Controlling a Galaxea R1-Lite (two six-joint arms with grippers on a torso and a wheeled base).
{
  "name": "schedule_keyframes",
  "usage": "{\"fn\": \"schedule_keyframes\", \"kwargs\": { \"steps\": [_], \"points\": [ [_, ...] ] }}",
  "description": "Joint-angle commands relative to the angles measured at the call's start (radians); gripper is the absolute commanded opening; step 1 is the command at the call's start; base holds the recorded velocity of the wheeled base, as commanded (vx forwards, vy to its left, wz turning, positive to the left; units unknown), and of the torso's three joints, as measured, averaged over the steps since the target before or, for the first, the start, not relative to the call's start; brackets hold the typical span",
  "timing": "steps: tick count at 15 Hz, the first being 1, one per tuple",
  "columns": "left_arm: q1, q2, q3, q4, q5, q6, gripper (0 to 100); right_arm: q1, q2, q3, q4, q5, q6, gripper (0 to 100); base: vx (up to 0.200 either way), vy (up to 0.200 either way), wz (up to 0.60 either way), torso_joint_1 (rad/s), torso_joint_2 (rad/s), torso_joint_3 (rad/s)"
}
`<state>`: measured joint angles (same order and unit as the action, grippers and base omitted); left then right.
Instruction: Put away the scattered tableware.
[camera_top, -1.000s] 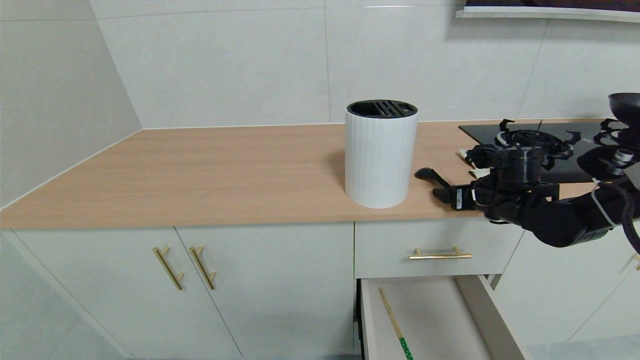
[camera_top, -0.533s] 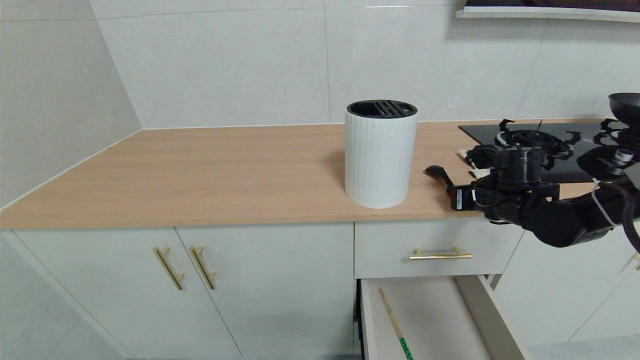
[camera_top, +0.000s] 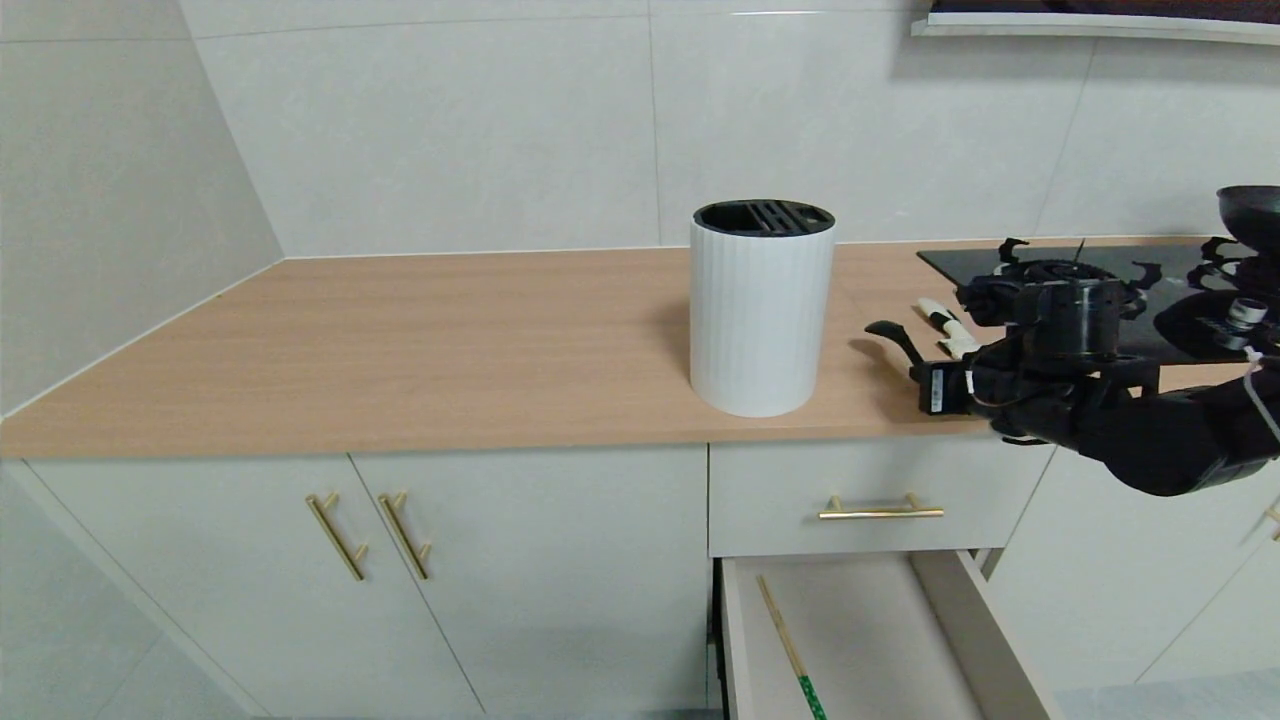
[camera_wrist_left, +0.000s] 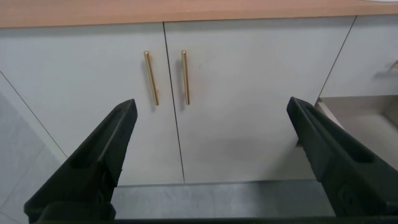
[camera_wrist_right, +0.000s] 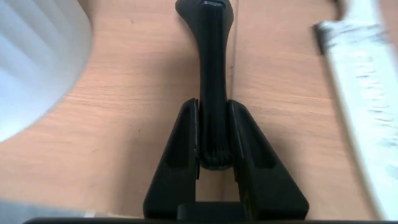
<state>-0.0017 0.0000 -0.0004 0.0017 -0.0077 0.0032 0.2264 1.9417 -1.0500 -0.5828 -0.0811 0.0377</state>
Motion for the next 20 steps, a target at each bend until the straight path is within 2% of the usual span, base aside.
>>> {"fn": "schedule_keyframes", "kwargs": {
  "steps": [1,3,6,9,20],
  "points": [
    [0.0,0.002,-0.001,0.0,0.0,0.0,100,0.011,-0.178,0.088,0.061,-0.006,0.002,0,0.0,0.0,0.0,0.0,0.0,0.0],
    [0.0,0.002,-0.001,0.0,0.0,0.0,100,0.021,-0.308,0.137,0.199,-0.005,0.018,0,0.0,0.0,0.0,0.0,0.0,0.0],
    [0.0,0.0,0.0,0.0,0.0,0.0,100,0.091,-0.471,0.24,0.402,0.0,0.051,0,0.0,0.0,0.0,0.0,0.0,0.0],
    [0.0,0.002,-0.001,0.0,0.0,0.0,100,0.131,-0.53,0.338,0.409,0.015,0.047,0,0.0,0.0,0.0,0.0,0.0,0.0],
    [0.0,0.002,-0.001,0.0,0.0,0.0,100,0.162,-0.477,0.36,0.383,0.011,0.025,0,0.0,0.0,0.0,0.0,0.0,0.0]
  ]
}}
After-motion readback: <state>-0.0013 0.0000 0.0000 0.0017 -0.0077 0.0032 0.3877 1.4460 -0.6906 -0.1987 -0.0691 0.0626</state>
